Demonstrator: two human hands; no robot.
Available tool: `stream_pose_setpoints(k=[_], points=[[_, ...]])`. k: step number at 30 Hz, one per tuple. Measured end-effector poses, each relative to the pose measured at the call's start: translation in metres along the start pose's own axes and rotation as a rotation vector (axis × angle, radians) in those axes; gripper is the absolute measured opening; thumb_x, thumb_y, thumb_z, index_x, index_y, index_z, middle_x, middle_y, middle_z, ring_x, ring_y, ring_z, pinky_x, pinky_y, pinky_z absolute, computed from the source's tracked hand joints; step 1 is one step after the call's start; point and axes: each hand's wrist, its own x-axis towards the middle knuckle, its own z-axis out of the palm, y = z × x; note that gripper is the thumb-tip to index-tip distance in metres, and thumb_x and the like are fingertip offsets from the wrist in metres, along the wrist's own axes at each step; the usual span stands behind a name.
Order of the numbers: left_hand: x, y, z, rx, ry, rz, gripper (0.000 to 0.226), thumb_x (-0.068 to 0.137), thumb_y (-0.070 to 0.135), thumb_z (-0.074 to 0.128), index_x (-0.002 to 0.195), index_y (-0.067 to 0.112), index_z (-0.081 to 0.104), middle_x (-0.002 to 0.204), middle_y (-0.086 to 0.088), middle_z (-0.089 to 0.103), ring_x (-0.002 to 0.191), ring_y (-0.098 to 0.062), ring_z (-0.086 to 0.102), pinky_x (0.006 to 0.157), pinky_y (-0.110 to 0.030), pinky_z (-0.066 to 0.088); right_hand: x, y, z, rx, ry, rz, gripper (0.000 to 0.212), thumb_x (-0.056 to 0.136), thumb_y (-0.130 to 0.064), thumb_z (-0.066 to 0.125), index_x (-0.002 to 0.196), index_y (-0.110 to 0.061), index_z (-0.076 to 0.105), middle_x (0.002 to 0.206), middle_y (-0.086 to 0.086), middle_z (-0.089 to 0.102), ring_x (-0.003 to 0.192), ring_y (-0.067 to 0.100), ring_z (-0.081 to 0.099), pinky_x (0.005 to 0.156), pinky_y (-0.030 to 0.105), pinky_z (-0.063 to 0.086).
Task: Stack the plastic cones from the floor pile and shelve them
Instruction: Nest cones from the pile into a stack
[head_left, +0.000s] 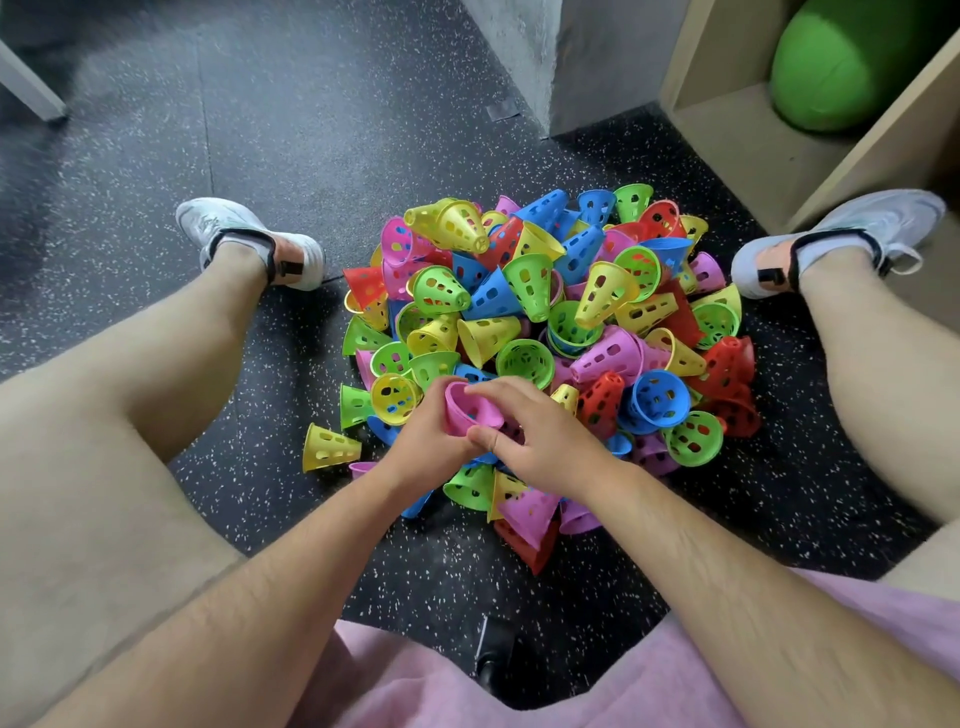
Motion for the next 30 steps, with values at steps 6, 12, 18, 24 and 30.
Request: stream_pose_setpoints(k=[6,12,18,24,30], points=[[-0.001,-0.007,0.000,0.018,-0.021,-0.002,0.057,0.084,0.006,0.081,0.128,0.020,0.048,0.109,0.001,0.066,0.084,0.000,0.064,0.073,-0.018,0.054,-0.006,0.001,0.009,0.007,-0.034,0.018,0.039,0.100,-0.044,0.052,0.138,-0.035,0.052,0.126,-0.018,0.051,0.115,-0.001,0.049,0.100,0.024,0.042],[0.004,-0.008,0.003,0.026,0.036,0.008,0.065,0.080,0.020,0.089,0.129,0.025,0.047,0.109,0.002,0.064,0.090,-0.010,0.064,0.080,-0.031,0.059,0.011,0.010,0.009,-0.127,0.311,0.041,0.031,0.100,-0.023,0.043,0.119,-0.016,0.066,0.115,-0.003,0.063,0.113,0.015,0.050,0.099,0.036,0.044],[0.007,-0.015,-0.003,0.030,0.033,-0.030,0.071,0.080,0.032,0.090,0.133,0.027,0.043,0.114,0.001,0.061,0.095,-0.011,0.065,0.073,-0.021,0.058,0.023,0.032,0.005,-0.559,0.078,0.263,0.031,0.090,-0.016,0.046,0.108,-0.019,0.070,0.138,-0.002,0.052,0.135,0.022,0.029,0.116,0.043,0.014],[0.005,-0.015,-0.006,0.030,0.031,-0.051,0.068,0.083,0.030,0.087,0.133,0.027,0.042,0.111,0.004,0.061,0.091,-0.007,0.064,0.069,-0.019,0.057,0.021,0.030,0.012,-0.712,-0.021,0.270,0.044,0.095,-0.021,0.040,0.132,-0.014,0.062,0.151,-0.003,0.045,0.146,0.024,0.020,0.122,0.045,0.006],[0.008,-0.015,-0.005,0.030,0.036,-0.042,0.064,0.083,0.028,0.087,0.129,0.030,0.042,0.112,0.004,0.060,0.094,-0.008,0.064,0.073,-0.022,0.058,0.015,0.038,0.009,-0.622,0.300,0.076,0.031,0.090,-0.012,0.058,0.118,-0.012,0.070,0.127,-0.001,0.065,0.126,0.023,0.049,0.110,0.041,0.029]])
